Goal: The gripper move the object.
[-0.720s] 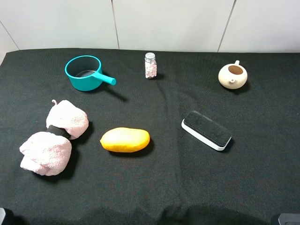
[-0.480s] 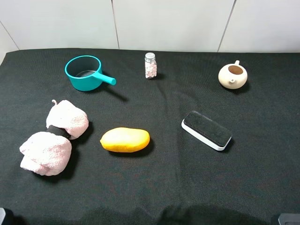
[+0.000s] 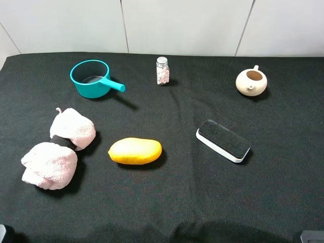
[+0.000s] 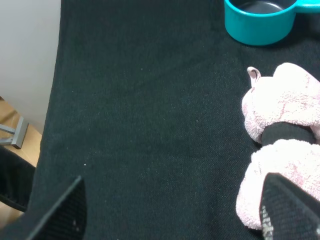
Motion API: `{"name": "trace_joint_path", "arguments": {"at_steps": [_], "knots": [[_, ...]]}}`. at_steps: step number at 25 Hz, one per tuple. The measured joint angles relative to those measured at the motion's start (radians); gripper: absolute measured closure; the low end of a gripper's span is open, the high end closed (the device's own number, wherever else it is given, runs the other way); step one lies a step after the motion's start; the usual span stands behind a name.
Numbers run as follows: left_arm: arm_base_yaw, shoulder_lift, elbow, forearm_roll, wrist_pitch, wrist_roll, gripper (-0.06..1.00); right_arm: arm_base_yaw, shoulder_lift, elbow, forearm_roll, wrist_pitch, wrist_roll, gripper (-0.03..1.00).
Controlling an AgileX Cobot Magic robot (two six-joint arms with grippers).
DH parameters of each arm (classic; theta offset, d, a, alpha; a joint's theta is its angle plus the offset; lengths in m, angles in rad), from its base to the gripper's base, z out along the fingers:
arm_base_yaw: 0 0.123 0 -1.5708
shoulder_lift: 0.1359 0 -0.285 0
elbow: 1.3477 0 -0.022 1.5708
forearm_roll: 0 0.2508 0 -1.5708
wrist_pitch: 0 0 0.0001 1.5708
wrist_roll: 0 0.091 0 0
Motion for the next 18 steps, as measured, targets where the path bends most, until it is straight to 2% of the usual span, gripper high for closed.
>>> {"name": "trace_joint_path", "arguments": {"at_steps": [18], "knots": [[0.0,0.0,0.0,0.0,0.0,0.0,0.18,0.0,0.0,0.0,0.003,0.0,0.024,0.27]]}}
